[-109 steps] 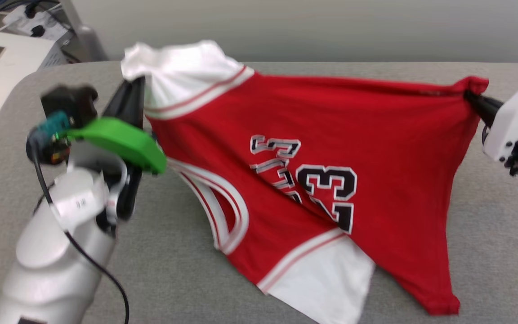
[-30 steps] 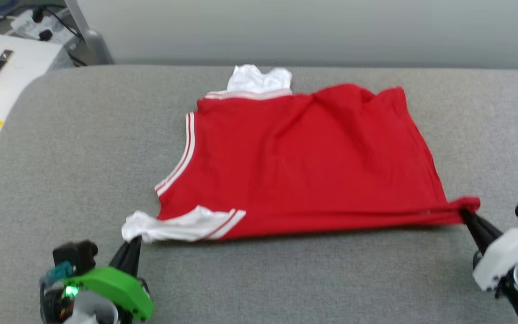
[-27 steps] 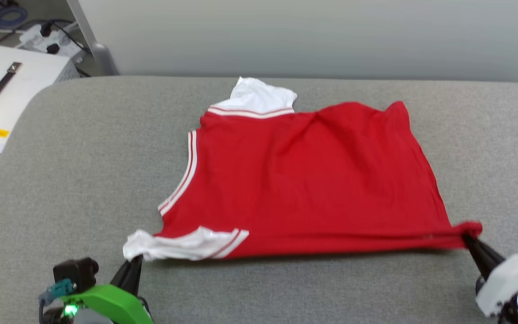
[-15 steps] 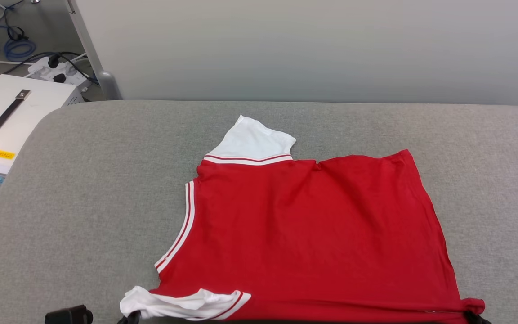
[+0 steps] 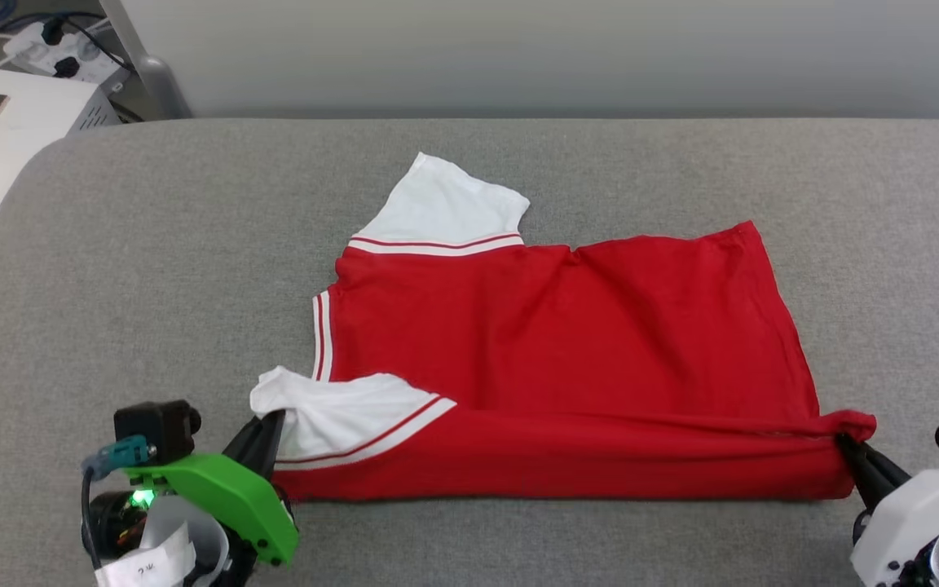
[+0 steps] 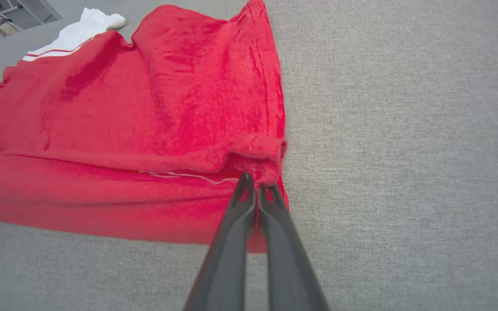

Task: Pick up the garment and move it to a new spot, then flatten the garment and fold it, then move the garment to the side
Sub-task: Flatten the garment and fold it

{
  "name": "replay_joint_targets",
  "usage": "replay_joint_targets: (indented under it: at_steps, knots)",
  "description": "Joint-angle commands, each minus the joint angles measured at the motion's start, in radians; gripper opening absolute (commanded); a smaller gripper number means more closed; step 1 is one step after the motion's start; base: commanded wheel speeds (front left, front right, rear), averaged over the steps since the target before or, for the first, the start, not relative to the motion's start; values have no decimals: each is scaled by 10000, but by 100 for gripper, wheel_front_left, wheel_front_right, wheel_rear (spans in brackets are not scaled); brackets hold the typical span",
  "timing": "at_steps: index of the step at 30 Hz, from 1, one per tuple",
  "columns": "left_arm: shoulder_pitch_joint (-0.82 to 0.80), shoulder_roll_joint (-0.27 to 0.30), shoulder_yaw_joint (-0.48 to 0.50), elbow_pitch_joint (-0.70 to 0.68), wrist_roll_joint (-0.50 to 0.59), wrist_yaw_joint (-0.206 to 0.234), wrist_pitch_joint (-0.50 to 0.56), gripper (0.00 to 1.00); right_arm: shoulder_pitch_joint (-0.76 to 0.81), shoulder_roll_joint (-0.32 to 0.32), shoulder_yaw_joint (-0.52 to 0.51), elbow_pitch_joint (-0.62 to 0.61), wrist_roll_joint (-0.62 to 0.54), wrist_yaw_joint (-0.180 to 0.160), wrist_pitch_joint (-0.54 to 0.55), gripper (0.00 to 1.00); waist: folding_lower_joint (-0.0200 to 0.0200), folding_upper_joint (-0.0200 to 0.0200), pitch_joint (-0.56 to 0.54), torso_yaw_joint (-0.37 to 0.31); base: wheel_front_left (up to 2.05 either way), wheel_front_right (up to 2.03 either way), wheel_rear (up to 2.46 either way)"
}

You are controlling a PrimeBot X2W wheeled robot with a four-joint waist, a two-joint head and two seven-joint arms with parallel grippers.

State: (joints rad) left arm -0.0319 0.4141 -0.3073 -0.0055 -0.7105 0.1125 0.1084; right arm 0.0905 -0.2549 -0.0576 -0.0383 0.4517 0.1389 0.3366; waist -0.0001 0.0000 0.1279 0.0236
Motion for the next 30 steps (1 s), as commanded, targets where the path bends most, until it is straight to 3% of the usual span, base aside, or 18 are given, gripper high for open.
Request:
replay_joint_targets:
  at_steps: [1, 17, 18, 19, 20, 21, 22, 30]
  knots:
    - [-428, -86, -8, 261, 158, -111, -152, 0, -332, 0, -6, 87, -123, -82, 38, 0, 1, 0, 521, -48, 0, 0, 0]
    - [-2290, -840, -545, 3522, 61, -1318, -809, 0, -2111, -422, 1186, 2575, -55, -82, -1128, 0, 1, 0, 1604, -96, 0, 0, 0]
    - [-2332, -897, -555, 3667, -8, -1387, -809, 0, -2178, -446, 1253, 2743, -42, -82, -1251, 14, 1, 0, 1605, -89, 0, 0, 0]
    - [-2374, -937, -572, 3805, -64, -1443, -778, 23, -2236, -492, 1335, 2884, -88, -82, -1390, 73, 1, 0, 1591, -77, 0, 0, 0]
    - [-2408, -949, -597, 3899, -82, -1474, -741, 40, -2279, -518, 1431, 2946, -98, -82, -1554, 100, 1, 0, 1582, -68, 0, 0, 0]
    - [-2456, -963, -588, 3973, -97, -1488, -772, 86, -2320, -522, 1504, 3032, -63, -82, -1749, 100, 1, 0, 1577, -63, 0, 0, 0]
    - [-2486, -976, -568, 4027, -111, -1487, -816, 100, -2348, -544, 1558, 3092, -81, -82, -1933, 100, 1, 0, 1540, -59, 0, 0, 0]
    - [-2470, -727, -290, 4070, -177, -1233, -938, 100, -2064, -265, 1262, 3002, -365, -82, -4327, 100, 1, 0, 876, -1, 0, 0, 0]
